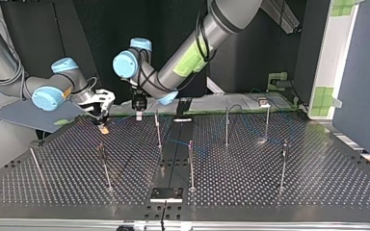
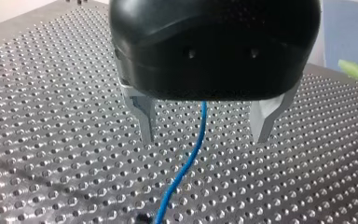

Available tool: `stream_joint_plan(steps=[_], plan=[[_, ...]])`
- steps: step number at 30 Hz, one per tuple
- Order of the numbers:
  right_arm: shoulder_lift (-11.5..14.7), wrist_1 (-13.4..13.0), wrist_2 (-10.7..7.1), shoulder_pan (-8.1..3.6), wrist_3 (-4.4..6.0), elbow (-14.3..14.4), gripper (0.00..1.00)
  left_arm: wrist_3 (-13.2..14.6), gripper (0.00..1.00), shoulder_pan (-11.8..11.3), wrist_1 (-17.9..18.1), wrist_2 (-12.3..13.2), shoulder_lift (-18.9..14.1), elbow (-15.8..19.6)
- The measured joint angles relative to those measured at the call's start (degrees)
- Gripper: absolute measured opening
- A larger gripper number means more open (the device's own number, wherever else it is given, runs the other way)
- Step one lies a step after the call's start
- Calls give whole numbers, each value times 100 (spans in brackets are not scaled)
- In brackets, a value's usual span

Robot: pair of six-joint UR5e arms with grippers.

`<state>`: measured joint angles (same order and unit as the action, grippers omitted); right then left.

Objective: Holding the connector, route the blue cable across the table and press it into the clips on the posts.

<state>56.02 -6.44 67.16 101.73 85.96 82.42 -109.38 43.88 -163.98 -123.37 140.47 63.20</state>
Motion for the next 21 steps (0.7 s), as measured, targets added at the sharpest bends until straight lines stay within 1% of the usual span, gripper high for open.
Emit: stream_joint_plan(steps=[4, 9, 14, 18, 19, 20, 21], plan=[[1, 1, 0, 0, 1, -1, 0, 9, 100, -19, -38, 14, 142, -142], [1, 2, -29, 0, 1, -1, 0, 12, 100, -34, -212, 32, 355, -406], [2, -1, -77, -1, 1, 0, 0, 14, 100, 4, -438, 4, 420, -672], [4, 1, -86, -3, 2, 0, 0, 39, 100, 37, -556, -72, 422, -784], [5, 1, -86, -3, 2, 0, 0, 57, 95, 44, -569, -89, 422, -793], [5, 2, -87, -3, 2, 0, 0, 88, 73, 54, -581, -110, 422, -802], [7, 1, -87, -5, 2, -1, 0, 115, 73, 62, -588, -123, 422, -806]])
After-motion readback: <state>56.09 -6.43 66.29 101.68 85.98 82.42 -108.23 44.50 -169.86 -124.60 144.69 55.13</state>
